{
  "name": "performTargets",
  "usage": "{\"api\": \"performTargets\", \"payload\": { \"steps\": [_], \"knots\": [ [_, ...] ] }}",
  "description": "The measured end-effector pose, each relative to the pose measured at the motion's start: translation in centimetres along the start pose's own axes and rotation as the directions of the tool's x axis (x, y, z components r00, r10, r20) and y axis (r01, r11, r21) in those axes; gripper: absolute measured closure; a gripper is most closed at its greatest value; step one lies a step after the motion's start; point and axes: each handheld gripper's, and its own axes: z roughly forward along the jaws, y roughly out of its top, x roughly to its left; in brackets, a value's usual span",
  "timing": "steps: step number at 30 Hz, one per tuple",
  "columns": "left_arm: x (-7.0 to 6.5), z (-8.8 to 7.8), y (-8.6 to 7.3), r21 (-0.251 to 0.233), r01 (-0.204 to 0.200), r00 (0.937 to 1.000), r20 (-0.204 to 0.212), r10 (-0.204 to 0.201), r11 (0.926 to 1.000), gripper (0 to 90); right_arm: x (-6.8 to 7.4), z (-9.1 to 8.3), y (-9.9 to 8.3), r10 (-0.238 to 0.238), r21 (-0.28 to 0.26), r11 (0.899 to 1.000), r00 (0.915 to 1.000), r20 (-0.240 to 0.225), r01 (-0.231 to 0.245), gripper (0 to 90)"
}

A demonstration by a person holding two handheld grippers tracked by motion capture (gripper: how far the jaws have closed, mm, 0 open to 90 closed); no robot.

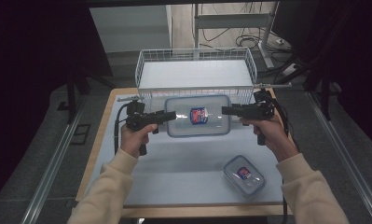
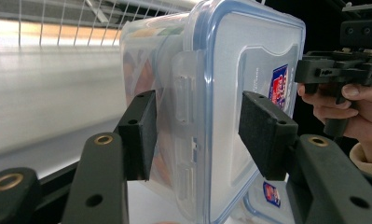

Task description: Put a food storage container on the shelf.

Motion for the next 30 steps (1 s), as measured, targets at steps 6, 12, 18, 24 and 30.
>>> {"api": "performTargets", "payload": {
  "steps": [6, 12, 18, 24, 30],
  "knots": [
    [-0.7, -0.4, 1.7, -0.012, -0.023, 0.9997, 0.002, 0.023, 0.9997, 48.4, 0.5, -0.6, 1.5, -0.025, -0.027, 0.999, 0.9997, 0.002, 0.025, 50.3],
    [-1.3, -0.7, 3.4, -0.025, -0.048, 0.9988, 0.008, 0.048, 0.9986, 48.4, 1.1, -1.3, 3.3, -0.046, -0.059, 0.997, 0.9989, 0.0, 0.046, 50.7],
    [-1.2, -0.6, 4.7, -0.031, -0.05, 0.9982, 0.029, 0.051, 0.9982, 48.4, 1.4, -1.9, 5.1, -0.059, -0.086, 0.995, 0.9983, 0.003, 0.059, 51.5],
    [-0.9, -0.3, 5.7, -0.037, -0.05, 0.9982, 0.032, 0.051, 0.9981, 48.5, 1.2, -1.9, 6.3, -0.071, -0.089, 0.993, 0.9974, 0.012, 0.071, 51.5],
    [-0.9, -0.1, 7.0, -0.035, -0.06, 0.9978, 0.025, 0.061, 0.9976, 48.5, 0.8, -1.7, 7.0, -0.067, -0.11, 0.992, 0.9977, 0.008, 0.067, 51.5]
  ]
}}
